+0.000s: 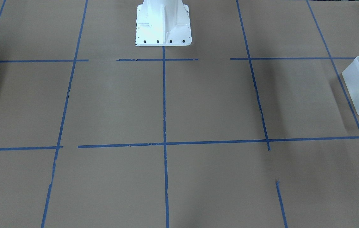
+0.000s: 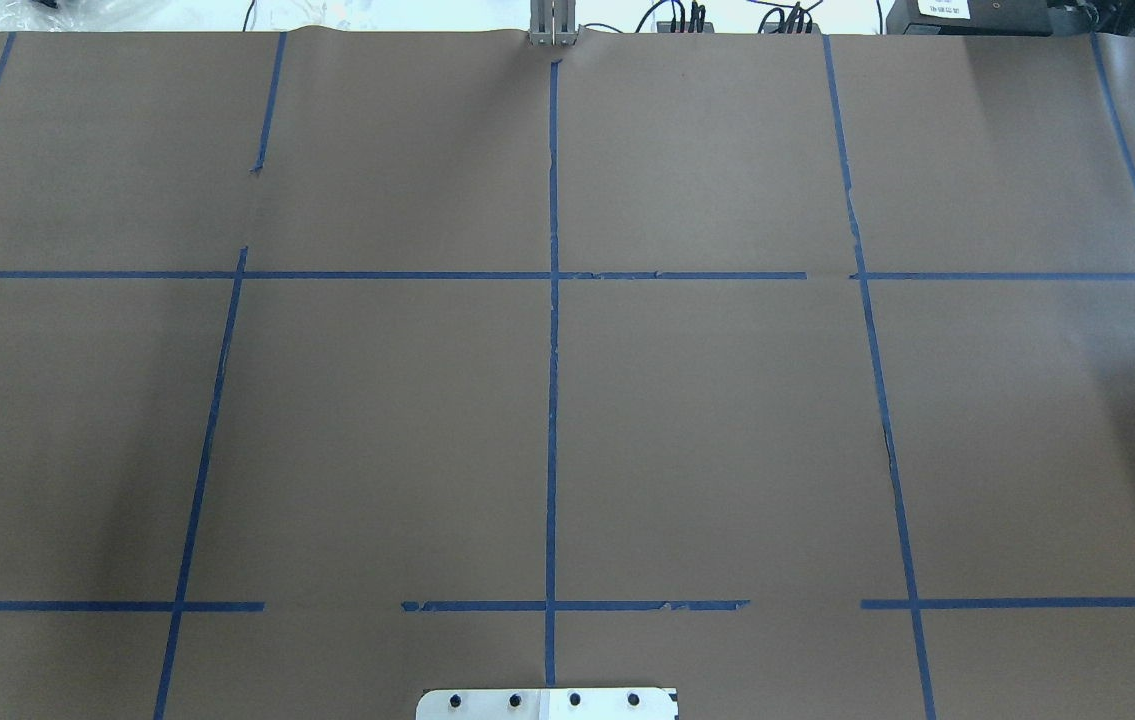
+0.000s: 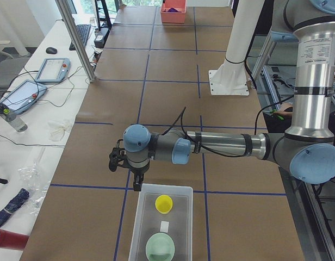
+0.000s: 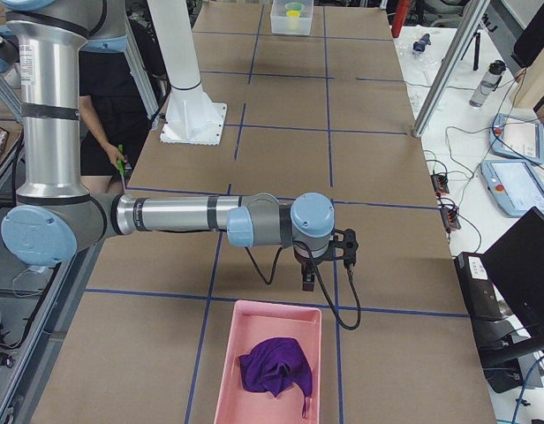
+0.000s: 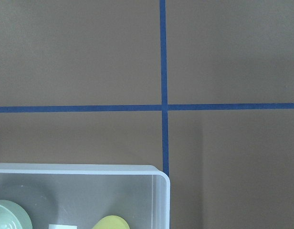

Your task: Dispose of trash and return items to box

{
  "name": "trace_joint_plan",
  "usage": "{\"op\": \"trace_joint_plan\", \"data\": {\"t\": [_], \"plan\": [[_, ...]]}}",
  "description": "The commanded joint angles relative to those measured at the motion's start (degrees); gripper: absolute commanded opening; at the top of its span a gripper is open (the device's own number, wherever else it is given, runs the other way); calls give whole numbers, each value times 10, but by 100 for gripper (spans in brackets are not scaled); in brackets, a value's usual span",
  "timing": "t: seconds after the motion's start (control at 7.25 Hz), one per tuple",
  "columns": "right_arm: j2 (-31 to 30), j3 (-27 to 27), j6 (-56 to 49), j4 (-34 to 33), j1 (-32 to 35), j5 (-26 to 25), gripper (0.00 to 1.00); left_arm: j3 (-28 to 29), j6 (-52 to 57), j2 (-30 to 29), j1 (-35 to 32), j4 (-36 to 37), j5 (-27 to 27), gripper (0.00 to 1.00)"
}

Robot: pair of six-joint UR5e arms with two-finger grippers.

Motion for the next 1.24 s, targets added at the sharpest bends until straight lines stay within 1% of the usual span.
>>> {"op": "trace_joint_plan", "data": {"t": [0.0, 0.41, 1.1], "plan": [[-5, 3, 0, 0, 0, 5, 100, 3, -1, -28, 0, 2, 16, 100], [-4, 5, 1, 0, 0, 5, 100, 20, -2, -26, -1, 4, 16, 100], [-3, 4, 1, 1, 0, 4, 100, 20, -2, -20, -1, 4, 15, 100]]}}
